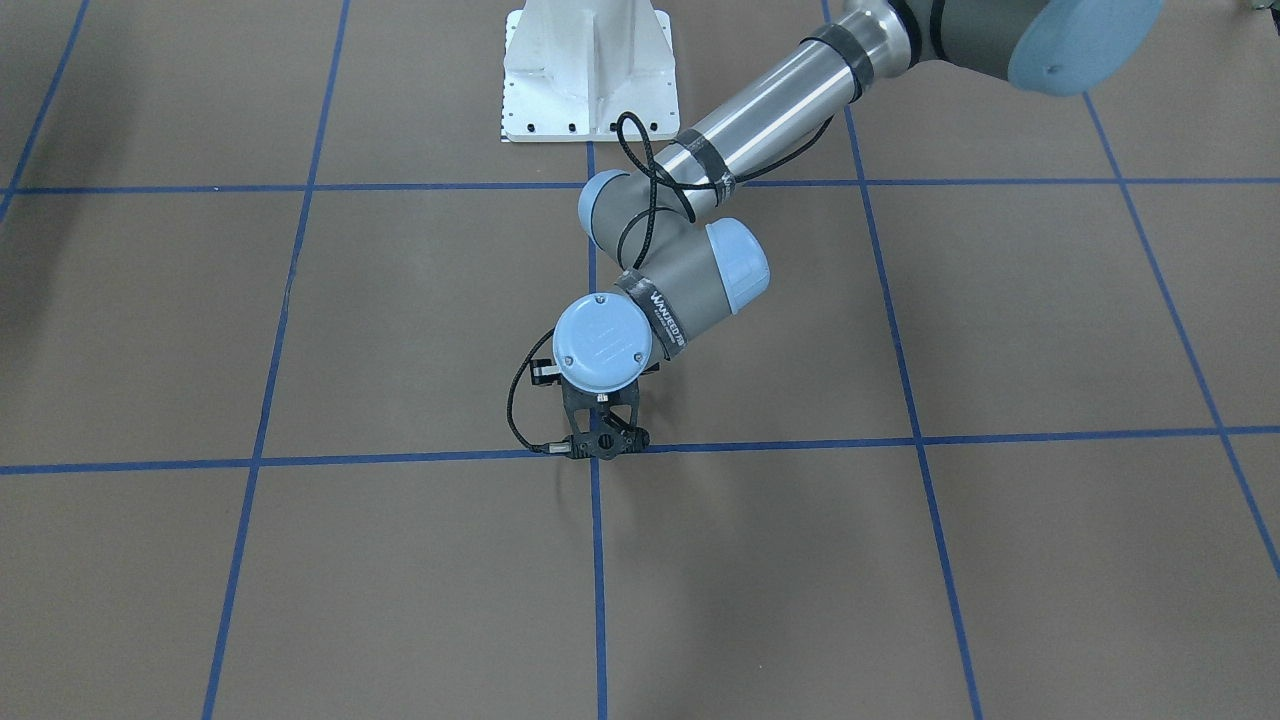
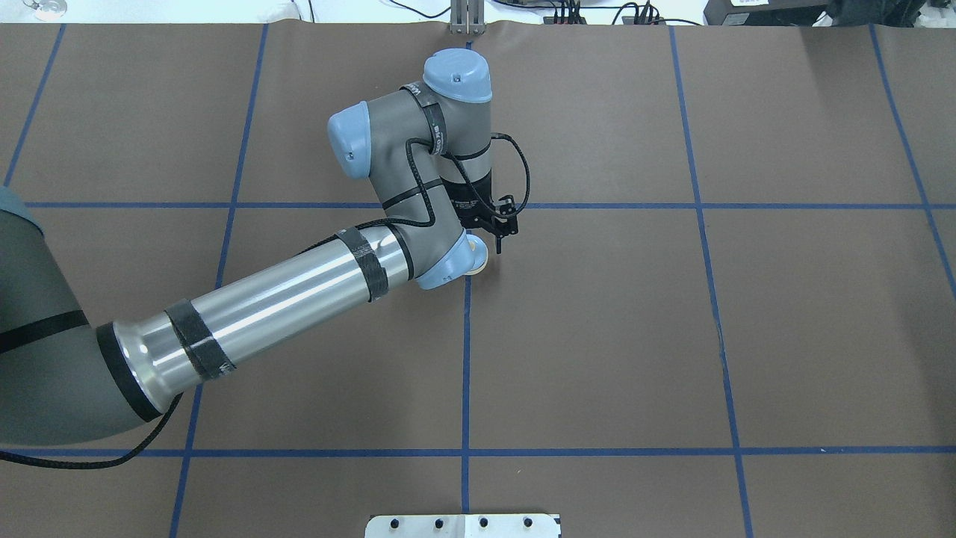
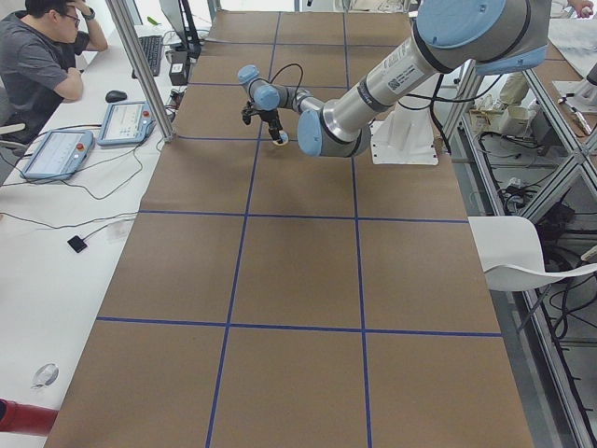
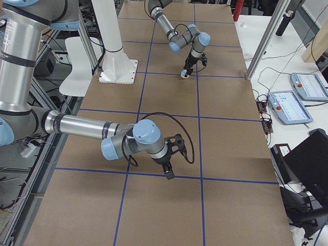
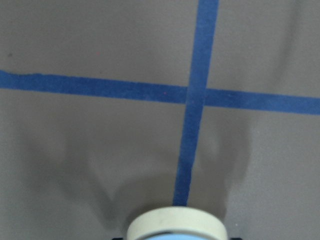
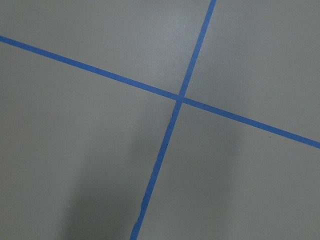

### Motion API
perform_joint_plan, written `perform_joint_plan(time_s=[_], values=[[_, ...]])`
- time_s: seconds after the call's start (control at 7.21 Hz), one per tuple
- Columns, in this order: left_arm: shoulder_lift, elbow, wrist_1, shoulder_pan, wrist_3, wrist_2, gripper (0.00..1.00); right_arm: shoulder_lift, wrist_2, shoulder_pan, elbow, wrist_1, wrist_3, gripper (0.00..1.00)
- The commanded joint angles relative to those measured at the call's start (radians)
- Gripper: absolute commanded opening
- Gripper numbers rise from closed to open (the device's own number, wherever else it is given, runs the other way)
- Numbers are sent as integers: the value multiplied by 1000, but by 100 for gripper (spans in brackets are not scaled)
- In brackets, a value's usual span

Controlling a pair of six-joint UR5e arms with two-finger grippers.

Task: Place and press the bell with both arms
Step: 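Lower the bell onto the table center with the left gripper, then open the left gripper and withdraw it while the right arm enters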

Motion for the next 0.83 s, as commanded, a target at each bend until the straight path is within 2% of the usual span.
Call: perform_joint_plan(time_s=[0.0, 0.28, 0.42, 0.69], values=[[2, -75, 16, -26, 9, 36, 100, 1, 2, 0, 0, 0, 9, 100], [21, -206, 47, -109, 18, 38, 100, 9, 14, 0, 9, -1, 82, 100], [67, -328, 80, -149, 65, 36, 100, 24, 27, -20, 18, -1, 142, 100], [290, -625, 189, -210, 244, 33, 100, 70, 34, -114, 61, -1, 345, 100]])
